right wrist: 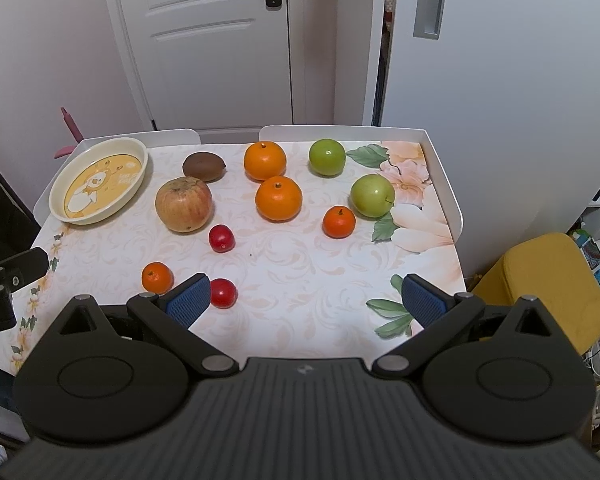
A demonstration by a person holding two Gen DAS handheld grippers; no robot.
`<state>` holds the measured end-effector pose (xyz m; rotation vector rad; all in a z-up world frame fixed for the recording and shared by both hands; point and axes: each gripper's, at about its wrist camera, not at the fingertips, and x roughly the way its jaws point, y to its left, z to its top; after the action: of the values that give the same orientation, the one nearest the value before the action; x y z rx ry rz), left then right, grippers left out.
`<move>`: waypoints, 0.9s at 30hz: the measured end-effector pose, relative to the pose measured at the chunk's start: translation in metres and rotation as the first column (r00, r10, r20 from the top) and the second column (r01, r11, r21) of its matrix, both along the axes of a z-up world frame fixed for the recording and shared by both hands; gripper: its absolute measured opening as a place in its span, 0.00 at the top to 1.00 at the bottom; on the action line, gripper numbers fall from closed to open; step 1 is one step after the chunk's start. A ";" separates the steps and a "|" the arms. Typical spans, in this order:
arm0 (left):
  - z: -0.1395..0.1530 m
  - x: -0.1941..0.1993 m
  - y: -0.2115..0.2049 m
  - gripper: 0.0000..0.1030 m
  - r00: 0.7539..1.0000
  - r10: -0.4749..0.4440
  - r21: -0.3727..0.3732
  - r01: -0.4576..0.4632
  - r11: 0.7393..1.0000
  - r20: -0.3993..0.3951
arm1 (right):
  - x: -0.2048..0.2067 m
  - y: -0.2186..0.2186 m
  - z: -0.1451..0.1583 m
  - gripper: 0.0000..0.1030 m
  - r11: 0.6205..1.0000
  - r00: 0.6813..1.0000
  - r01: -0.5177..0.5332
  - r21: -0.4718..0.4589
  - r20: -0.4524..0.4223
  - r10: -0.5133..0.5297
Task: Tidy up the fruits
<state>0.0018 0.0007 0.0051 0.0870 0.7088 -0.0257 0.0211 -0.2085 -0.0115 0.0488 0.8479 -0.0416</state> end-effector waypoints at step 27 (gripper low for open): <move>-0.001 0.003 0.003 0.00 1.000 -0.004 0.000 0.004 1.000 0.006 | 0.003 0.001 0.000 0.00 1.000 1.000 -0.001 0.000 0.000 0.001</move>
<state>0.0044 0.0034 0.0037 0.0885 0.7024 -0.0297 0.0236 -0.2072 -0.0116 0.0488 0.8478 -0.0408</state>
